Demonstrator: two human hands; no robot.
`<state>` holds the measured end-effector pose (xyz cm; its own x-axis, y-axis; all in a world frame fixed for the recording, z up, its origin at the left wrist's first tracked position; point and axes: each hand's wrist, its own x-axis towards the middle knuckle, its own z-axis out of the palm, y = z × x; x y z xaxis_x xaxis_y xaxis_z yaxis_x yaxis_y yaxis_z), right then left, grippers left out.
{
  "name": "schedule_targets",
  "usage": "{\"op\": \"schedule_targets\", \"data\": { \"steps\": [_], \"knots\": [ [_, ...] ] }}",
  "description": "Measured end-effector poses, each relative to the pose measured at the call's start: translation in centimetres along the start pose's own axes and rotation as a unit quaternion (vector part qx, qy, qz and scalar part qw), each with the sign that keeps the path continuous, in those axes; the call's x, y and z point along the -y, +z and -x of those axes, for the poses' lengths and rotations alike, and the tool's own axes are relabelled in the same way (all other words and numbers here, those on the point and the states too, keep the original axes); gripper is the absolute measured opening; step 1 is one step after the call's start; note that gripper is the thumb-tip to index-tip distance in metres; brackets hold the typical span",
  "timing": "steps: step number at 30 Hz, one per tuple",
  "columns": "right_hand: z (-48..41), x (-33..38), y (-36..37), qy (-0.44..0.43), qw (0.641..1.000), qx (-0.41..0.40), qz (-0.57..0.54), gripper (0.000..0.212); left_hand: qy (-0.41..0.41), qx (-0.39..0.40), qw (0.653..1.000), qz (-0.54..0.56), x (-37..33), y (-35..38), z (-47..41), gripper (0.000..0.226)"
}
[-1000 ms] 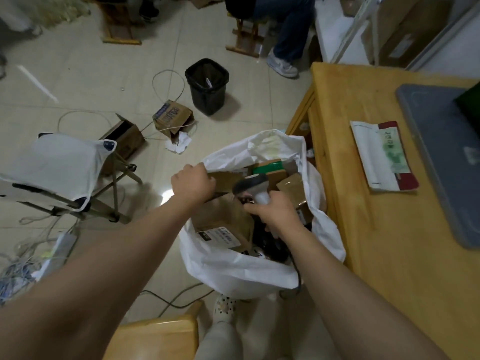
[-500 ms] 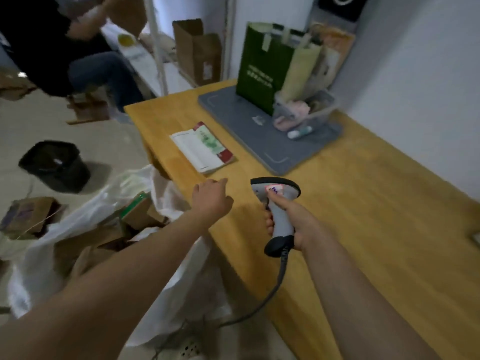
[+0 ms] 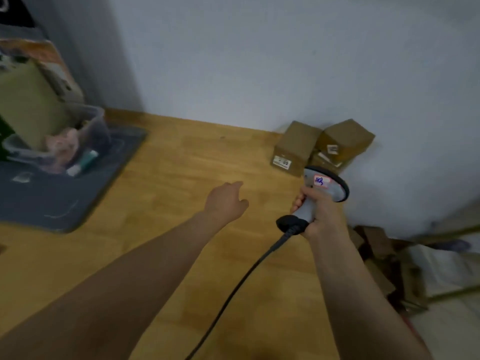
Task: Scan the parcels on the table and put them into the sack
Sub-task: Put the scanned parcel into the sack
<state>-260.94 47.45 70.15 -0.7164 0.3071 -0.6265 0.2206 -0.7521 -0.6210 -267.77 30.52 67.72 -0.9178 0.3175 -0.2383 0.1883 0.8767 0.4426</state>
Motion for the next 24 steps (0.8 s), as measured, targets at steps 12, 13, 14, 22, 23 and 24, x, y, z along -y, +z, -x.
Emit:
{"op": "schedule_targets", "data": {
  "steps": [12,13,14,22,23,24],
  "knots": [
    [-8.4,4.3,-5.0,0.012,0.999,-0.015,0.029,0.005,-0.082,-0.055,0.994,0.046,-12.5,5.1,-19.6,0.115],
    [-8.9,4.1,-5.1,0.013,0.999,-0.016,0.032,0.005,-0.099,-0.046,0.994,0.034,-12.9,5.3,-21.0,0.126],
    [-9.3,4.0,-5.2,0.014,0.999,-0.017,0.037,0.005,-0.108,-0.032,0.993,0.019,-13.3,5.4,-22.3,0.134],
    [-11.3,3.4,-5.3,0.011,0.998,-0.013,0.057,0.003,-0.134,0.008,0.991,-0.014,-13.5,6.3,-27.1,0.143],
    [-11.3,3.3,-5.4,0.010,0.998,-0.015,0.058,0.003,-0.140,0.000,0.990,-0.002,-12.6,6.1,-26.8,0.141],
    [-11.1,3.2,-5.5,0.009,0.998,-0.017,0.060,0.004,-0.144,-0.006,0.989,0.014,-11.5,5.9,-26.2,0.140]
  ]
}}
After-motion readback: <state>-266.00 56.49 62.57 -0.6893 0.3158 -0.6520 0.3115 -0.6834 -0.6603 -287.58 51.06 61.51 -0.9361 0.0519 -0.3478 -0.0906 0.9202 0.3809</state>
